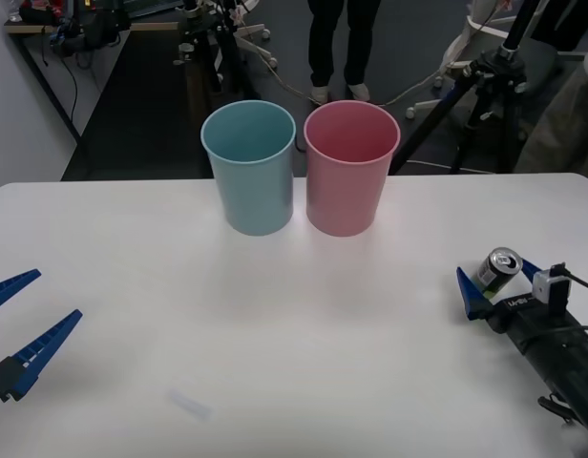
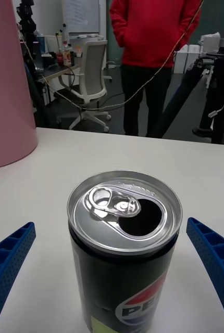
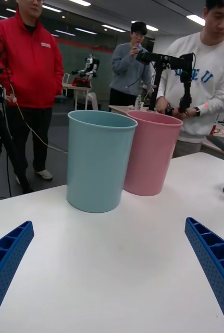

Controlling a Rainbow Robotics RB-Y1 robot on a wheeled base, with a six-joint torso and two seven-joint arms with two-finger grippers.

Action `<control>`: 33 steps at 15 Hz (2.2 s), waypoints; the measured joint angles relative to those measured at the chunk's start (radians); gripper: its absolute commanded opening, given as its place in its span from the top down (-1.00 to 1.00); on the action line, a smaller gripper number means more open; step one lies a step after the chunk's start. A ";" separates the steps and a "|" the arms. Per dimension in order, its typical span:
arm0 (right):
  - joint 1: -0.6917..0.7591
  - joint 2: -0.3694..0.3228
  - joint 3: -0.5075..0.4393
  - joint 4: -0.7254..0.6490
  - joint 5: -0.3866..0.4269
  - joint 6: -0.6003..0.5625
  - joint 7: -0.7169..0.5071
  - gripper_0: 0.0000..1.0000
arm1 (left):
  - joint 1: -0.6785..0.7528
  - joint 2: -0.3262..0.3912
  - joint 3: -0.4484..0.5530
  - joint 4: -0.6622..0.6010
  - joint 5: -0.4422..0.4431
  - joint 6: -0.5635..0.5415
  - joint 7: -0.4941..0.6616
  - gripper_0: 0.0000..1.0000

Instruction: Grasp the object on the table and drop it into the matching bin: aluminum can to the light blue bin, PET bottle to the pink bin.

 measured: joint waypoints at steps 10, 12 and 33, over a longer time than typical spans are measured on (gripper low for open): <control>-0.031 -0.010 0.012 0.000 0.001 0.060 -0.049 -1.00 | 0.000 0.000 0.000 0.000 0.000 0.000 0.000 -1.00; -0.035 -0.011 0.013 0.000 0.002 0.068 -0.057 -1.00 | 0.000 0.000 0.000 0.000 0.000 0.000 0.000 -1.00; -0.023 -0.010 0.033 0.000 0.001 0.059 -0.042 1.00 | 0.000 0.000 0.000 0.000 0.000 0.000 0.000 -1.00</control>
